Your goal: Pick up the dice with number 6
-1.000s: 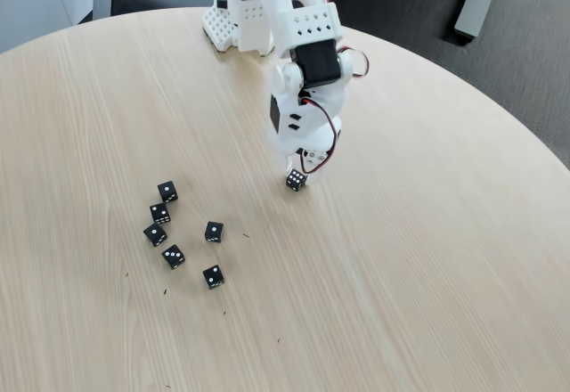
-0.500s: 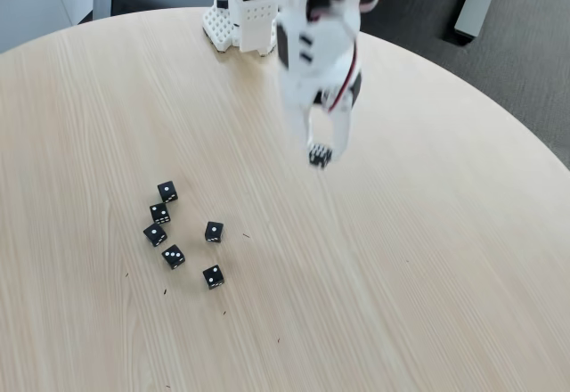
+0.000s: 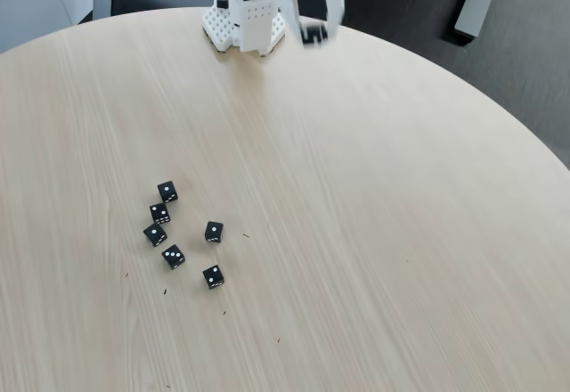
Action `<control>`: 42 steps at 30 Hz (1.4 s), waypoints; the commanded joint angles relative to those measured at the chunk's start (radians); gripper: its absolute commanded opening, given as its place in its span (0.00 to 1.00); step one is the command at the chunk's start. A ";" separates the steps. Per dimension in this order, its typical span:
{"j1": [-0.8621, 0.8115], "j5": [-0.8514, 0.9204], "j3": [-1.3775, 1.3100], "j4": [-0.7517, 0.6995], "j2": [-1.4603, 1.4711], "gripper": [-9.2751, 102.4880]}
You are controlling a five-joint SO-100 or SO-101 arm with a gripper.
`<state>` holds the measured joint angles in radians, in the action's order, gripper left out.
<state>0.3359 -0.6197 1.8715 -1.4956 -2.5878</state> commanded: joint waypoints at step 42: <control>-0.176 0.439 0.861 0.316 -0.262 0.08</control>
<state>0.1703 -0.1641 2.7320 -1.1965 -2.8425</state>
